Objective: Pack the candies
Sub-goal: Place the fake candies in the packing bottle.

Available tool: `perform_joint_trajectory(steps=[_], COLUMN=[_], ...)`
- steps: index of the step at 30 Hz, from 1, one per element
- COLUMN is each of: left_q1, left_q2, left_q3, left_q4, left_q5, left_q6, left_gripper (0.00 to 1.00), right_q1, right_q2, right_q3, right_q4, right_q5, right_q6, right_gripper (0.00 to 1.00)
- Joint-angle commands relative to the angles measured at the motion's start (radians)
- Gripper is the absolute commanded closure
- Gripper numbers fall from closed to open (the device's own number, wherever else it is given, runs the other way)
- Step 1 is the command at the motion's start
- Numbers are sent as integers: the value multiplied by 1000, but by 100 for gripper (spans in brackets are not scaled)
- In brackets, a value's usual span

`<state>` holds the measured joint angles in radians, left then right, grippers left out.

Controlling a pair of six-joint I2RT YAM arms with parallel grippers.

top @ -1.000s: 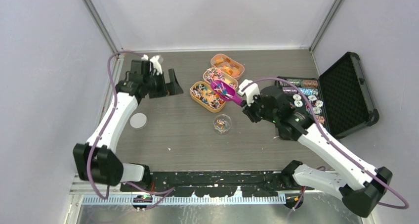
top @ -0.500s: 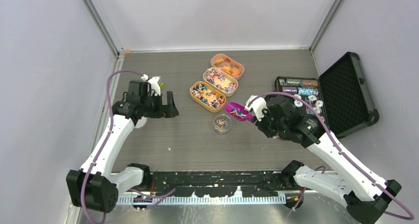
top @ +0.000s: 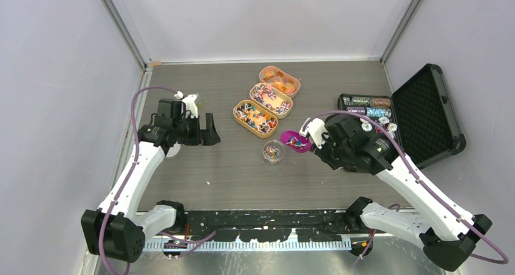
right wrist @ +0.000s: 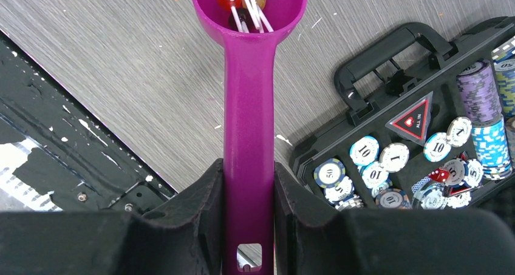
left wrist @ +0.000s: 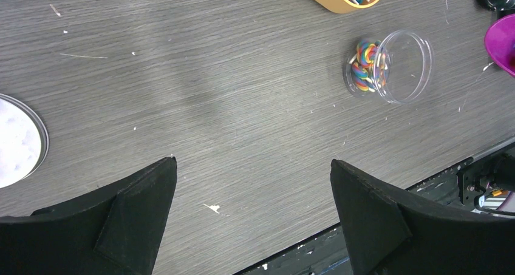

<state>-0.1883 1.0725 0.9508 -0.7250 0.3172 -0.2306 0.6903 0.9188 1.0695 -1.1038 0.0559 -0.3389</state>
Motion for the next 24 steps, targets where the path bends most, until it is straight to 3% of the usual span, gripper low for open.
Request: perform_joint_trajectory(steps=[1, 24], left_q1=[-3, -3], left_q2=[-24, -39], left_q3=[-1, 3], left_q4=[16, 8], left_q5=[29, 6], left_q6=[11, 24], left_gripper=[0, 0], right_q1=[12, 178], right_q2=[35, 288], right_q3=[70, 171], right_q4=[-17, -120], right_q5=[23, 180], right_q6=[-7, 22], right_gripper=[100, 100])
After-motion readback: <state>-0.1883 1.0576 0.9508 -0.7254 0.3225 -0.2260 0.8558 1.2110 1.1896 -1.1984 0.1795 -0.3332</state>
